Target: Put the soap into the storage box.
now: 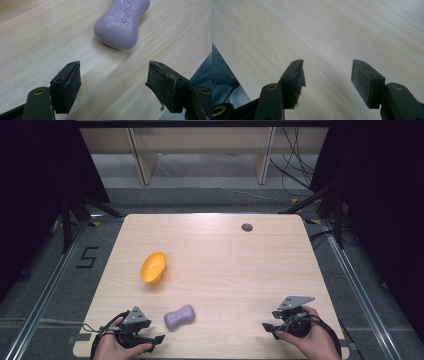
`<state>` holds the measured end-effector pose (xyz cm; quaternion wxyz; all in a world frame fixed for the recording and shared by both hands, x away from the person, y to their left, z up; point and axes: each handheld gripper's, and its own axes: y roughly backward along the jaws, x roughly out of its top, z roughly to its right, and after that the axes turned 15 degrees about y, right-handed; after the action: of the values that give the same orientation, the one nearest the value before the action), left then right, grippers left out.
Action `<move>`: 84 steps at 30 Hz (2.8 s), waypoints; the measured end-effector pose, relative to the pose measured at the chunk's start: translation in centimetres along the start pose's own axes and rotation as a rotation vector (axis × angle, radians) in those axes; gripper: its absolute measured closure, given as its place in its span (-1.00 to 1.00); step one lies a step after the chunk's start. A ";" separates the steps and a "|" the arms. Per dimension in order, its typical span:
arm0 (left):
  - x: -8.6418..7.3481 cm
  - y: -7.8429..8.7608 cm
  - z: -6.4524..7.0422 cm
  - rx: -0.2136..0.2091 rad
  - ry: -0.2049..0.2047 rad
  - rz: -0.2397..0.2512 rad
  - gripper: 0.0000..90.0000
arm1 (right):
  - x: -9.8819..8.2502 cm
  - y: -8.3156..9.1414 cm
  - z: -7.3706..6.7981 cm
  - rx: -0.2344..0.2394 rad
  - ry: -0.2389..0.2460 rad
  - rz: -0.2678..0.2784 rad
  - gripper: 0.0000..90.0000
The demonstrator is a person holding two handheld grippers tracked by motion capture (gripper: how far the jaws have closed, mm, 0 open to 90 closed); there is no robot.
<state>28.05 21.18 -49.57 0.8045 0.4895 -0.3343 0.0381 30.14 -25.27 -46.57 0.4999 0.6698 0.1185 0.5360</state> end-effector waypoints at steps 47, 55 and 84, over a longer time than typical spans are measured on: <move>11.4 -4.4 5.1 0.097 -0.355 -0.491 -0.19 | 0.0 0.2 -0.5 0.008 -0.049 -0.017 -0.03; 11.8 -5.9 5.4 0.101 -0.358 -0.544 -0.17 | 0.0 0.2 -0.4 0.005 -0.041 -0.016 -0.03; 11.8 -8.4 5.2 0.127 -0.326 -0.622 -0.02 | -0.1 -0.1 -0.3 -0.005 -0.023 0.004 -0.03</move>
<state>37.86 9.43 -47.67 0.6817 0.6166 -0.2900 -0.2664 29.88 -25.10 -46.72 0.5017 0.6750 0.1101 0.5297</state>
